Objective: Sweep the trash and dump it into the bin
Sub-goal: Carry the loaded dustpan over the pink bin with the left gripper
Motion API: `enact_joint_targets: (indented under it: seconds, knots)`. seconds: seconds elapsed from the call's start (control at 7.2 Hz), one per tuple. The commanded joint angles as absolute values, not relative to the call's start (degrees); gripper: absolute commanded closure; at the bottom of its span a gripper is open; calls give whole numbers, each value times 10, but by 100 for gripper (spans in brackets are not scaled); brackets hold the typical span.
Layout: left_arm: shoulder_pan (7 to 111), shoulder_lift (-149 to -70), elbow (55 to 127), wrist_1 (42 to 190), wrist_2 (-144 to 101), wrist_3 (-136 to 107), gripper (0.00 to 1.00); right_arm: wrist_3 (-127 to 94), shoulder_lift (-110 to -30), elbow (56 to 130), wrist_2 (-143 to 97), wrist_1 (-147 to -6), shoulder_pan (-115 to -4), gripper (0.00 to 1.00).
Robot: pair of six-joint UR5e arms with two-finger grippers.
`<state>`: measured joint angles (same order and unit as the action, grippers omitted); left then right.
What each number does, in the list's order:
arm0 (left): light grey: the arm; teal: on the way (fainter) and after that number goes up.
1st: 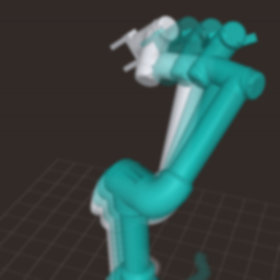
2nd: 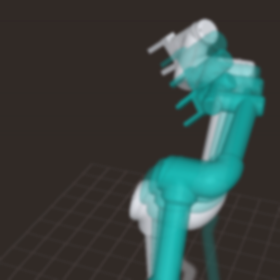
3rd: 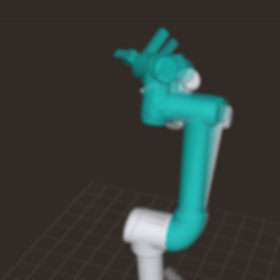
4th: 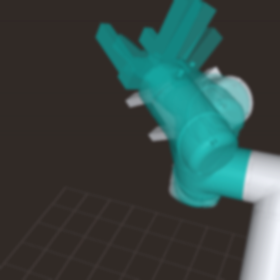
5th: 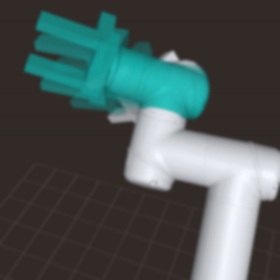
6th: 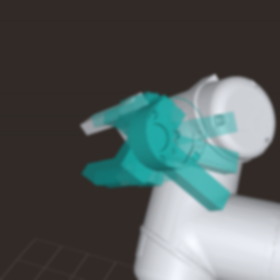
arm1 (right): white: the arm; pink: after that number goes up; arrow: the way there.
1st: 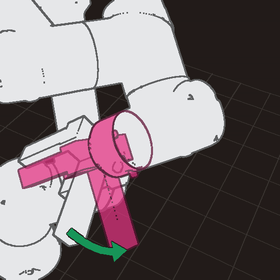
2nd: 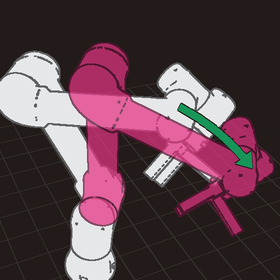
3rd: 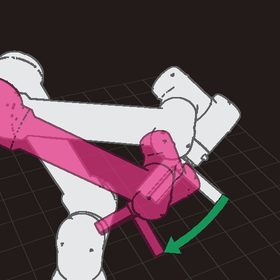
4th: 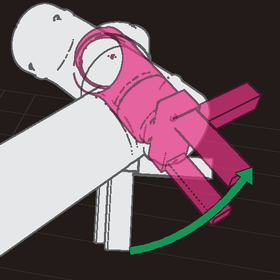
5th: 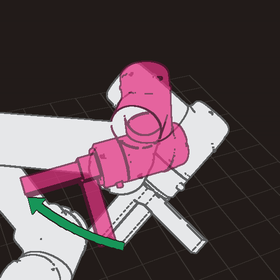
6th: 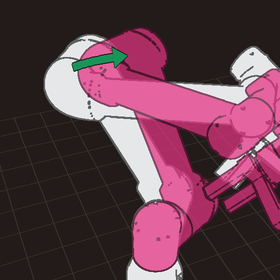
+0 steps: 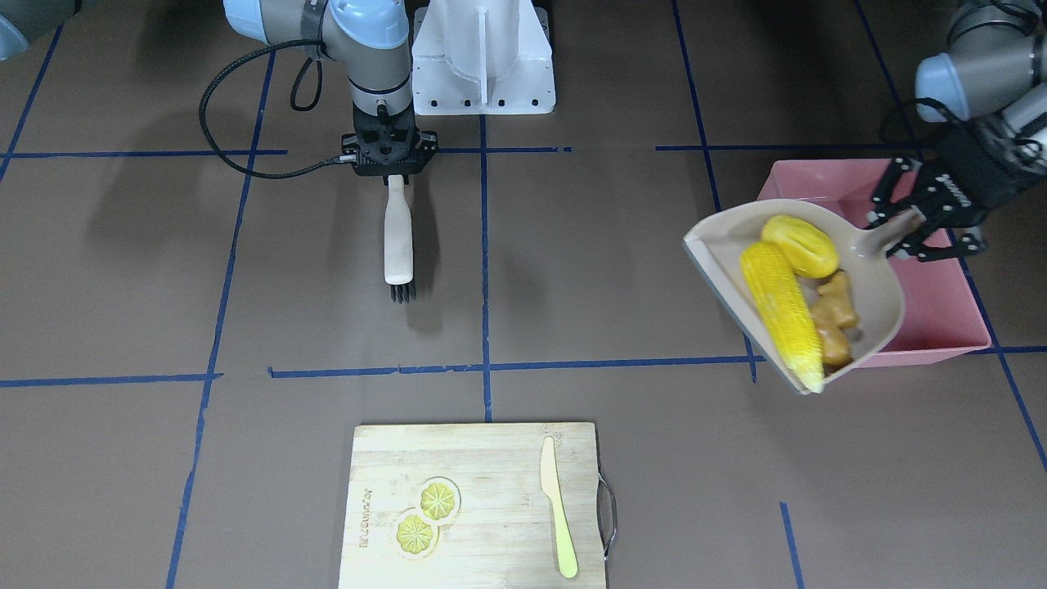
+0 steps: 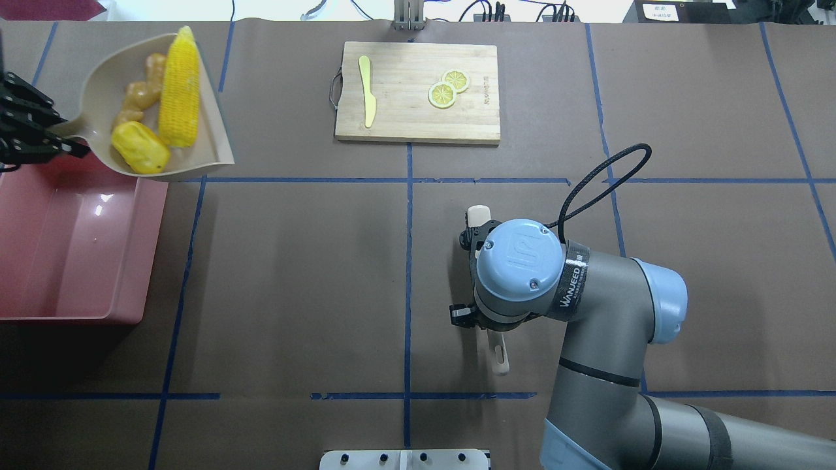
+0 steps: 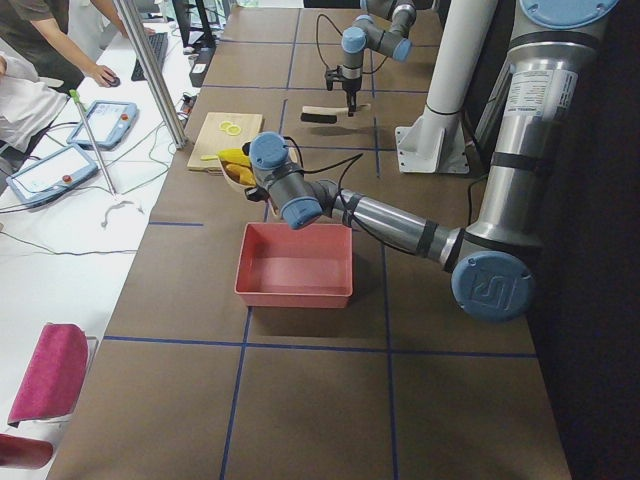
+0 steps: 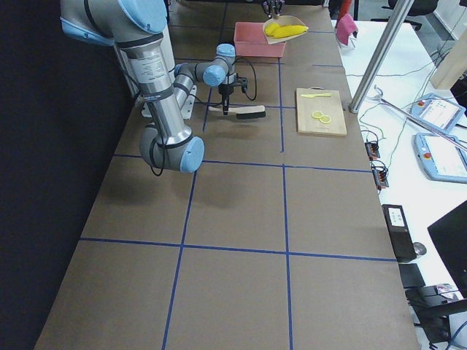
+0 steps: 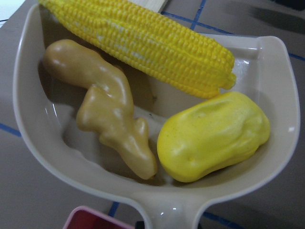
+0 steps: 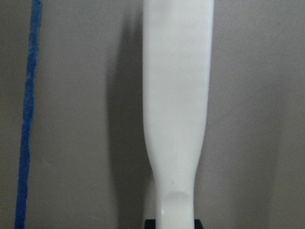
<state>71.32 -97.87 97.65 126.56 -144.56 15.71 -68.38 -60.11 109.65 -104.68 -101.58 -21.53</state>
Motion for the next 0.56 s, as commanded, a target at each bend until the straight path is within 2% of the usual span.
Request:
enact_joint_targets:
  seconds: [0.0,0.42]
  knots:
    - [771,-974,922,1224,-1452,280,100,-684,-602,1097,-1046,-1015,-215,100]
    - [830,-956,915,1090,-1447,482,100,-684,-603,1096,-1045,-1015,-215,100]
